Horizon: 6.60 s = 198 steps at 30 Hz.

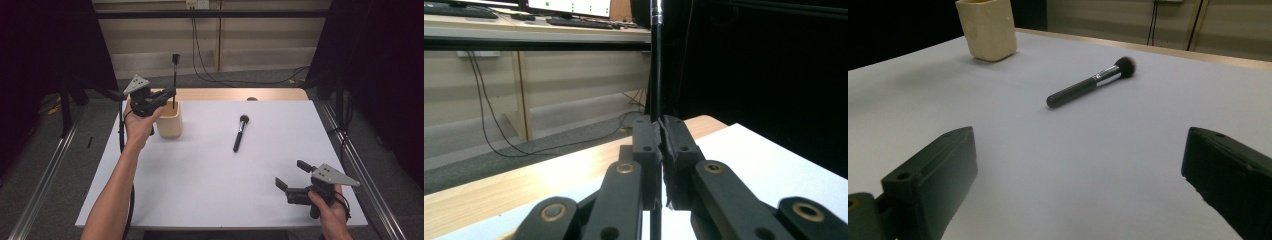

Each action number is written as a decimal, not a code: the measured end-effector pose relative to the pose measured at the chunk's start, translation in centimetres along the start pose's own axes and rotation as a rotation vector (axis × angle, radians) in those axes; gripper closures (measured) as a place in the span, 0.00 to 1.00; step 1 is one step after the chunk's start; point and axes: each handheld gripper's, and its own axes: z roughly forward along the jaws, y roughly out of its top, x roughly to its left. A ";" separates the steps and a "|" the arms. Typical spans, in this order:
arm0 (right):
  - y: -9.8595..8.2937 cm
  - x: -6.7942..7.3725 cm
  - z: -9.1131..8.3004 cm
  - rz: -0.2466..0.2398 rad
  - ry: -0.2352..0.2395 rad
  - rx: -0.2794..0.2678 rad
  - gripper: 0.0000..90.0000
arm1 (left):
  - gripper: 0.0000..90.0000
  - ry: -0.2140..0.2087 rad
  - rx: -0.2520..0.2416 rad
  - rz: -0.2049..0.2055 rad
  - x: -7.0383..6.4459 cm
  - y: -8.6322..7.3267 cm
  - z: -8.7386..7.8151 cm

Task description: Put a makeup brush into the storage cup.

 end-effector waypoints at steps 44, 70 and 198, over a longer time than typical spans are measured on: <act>0.0 0.0 -0.1 0.001 0.000 -0.002 0.01 | 0.95 0.089 0.044 -0.025 3.2 -1.7 0.9; 0.0 -0.1 -0.1 0.005 -0.003 -0.004 0.01 | 0.95 0.112 0.090 -0.038 4.0 -3.9 1.4; 0.1 0.0 0.0 -0.001 0.001 -0.003 0.01 | 0.05 0.164 0.097 0.000 1.3 -8.0 -8.1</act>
